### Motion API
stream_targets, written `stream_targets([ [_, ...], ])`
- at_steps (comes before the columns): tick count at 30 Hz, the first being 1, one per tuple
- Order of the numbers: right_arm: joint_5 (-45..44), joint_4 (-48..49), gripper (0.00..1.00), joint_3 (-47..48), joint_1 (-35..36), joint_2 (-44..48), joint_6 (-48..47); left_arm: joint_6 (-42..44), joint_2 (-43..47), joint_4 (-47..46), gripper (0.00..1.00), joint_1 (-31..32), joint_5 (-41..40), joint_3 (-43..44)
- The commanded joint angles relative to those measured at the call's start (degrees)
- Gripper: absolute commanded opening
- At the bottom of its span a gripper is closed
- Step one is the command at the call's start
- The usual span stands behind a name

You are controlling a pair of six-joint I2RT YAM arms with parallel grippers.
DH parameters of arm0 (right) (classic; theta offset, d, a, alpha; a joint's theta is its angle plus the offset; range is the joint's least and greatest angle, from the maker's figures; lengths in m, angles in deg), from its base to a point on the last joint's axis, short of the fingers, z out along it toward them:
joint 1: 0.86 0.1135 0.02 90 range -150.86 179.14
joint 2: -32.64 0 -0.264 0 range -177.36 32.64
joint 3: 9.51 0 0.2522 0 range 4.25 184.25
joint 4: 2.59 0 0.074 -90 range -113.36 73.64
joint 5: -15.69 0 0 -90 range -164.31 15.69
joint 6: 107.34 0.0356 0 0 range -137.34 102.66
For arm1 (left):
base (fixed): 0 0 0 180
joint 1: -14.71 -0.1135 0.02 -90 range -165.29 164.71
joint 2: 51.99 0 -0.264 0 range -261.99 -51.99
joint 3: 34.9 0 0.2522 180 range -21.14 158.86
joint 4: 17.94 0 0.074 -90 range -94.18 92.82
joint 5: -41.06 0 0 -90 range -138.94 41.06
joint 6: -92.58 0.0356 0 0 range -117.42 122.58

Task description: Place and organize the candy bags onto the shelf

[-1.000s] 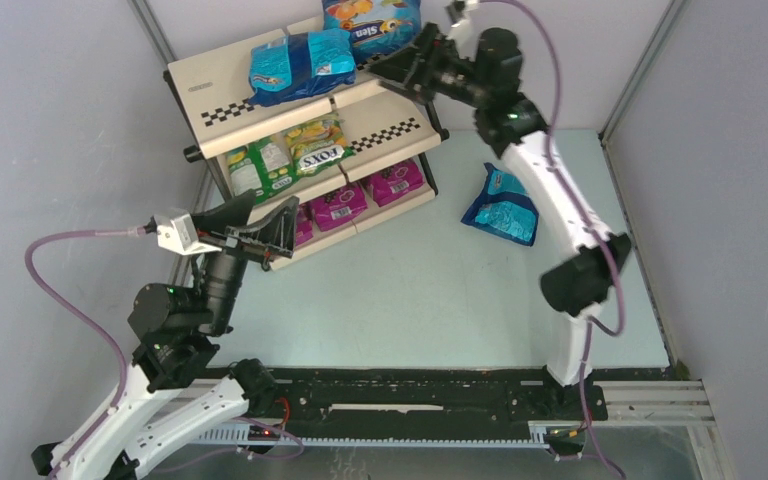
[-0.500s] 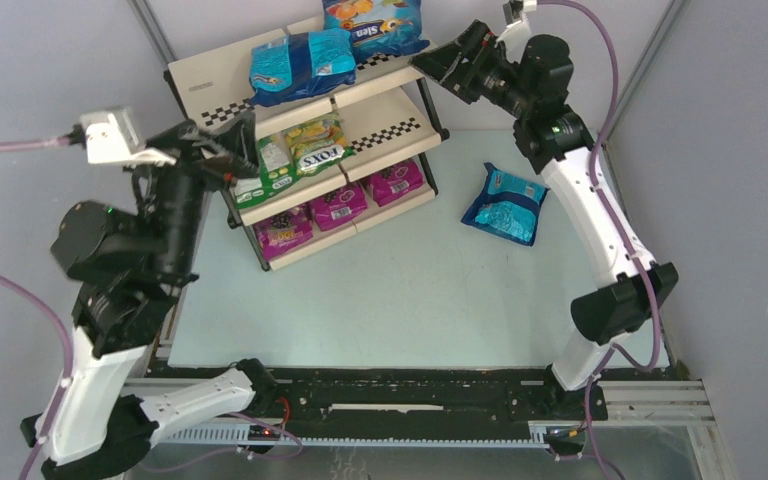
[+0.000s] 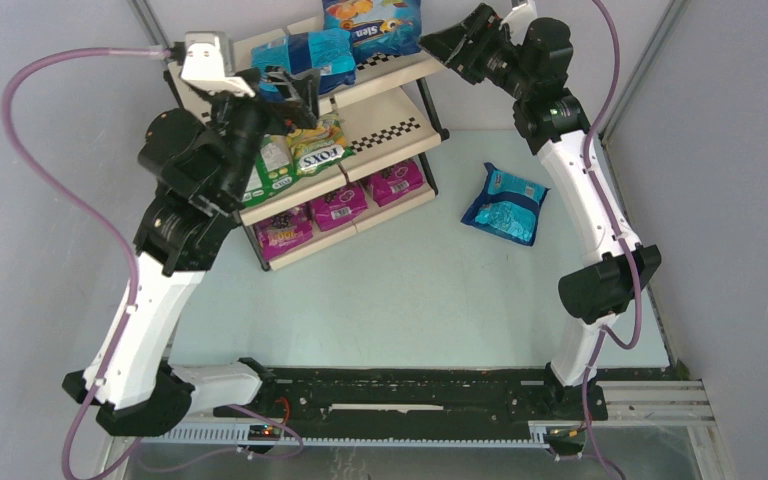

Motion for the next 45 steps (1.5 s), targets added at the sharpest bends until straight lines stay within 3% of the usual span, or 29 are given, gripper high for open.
stream_targets([
  [1, -0.8, 0.3, 0.77, 5.4, 0.1, -3.4, -1.5, 1.9, -1.4, -5.6, 0.99, -0.3, 2.7, 1.5],
  [12, -4.3, -0.5, 0.77, 6.6, 1.6, -6.4, -3.7, 3.7, -5.9, -5.8, 1.00, -0.5, 2.0, 1.7],
  [14, -4.3, -1.0, 0.74, 8.7, 1.9, -8.2, -3.7, 3.4, -6.4, -5.7, 1.00, -0.6, 1.7, 1.7],
  [18, -4.7, -0.8, 0.57, 12.0, 2.4, -11.2, -2.6, 2.9, -6.6, -5.8, 1.00, -0.6, 1.4, 1.5],
  [27, -2.2, 3.1, 0.00, 11.8, 0.5, -9.7, 2.8, -0.4, -6.0, -9.1, 0.92, -1.9, 1.9, -2.2],
  [35, 13.6, 5.0, 0.00, 17.8, -5.9, -14.9, 16.3, -7.1, -7.5, -7.3, 0.93, -4.5, 5.5, -0.4],
  [38, 17.5, 4.4, 0.00, 19.0, -8.0, -16.3, 18.4, -7.0, -7.9, -4.9, 0.94, -4.8, 8.1, 3.0],
  [45, 25.9, 7.8, 0.00, 16.9, -10.1, -16.6, 22.8, -6.2, -8.5, 3.6, 0.96, -5.9, 6.1, 13.3],
])
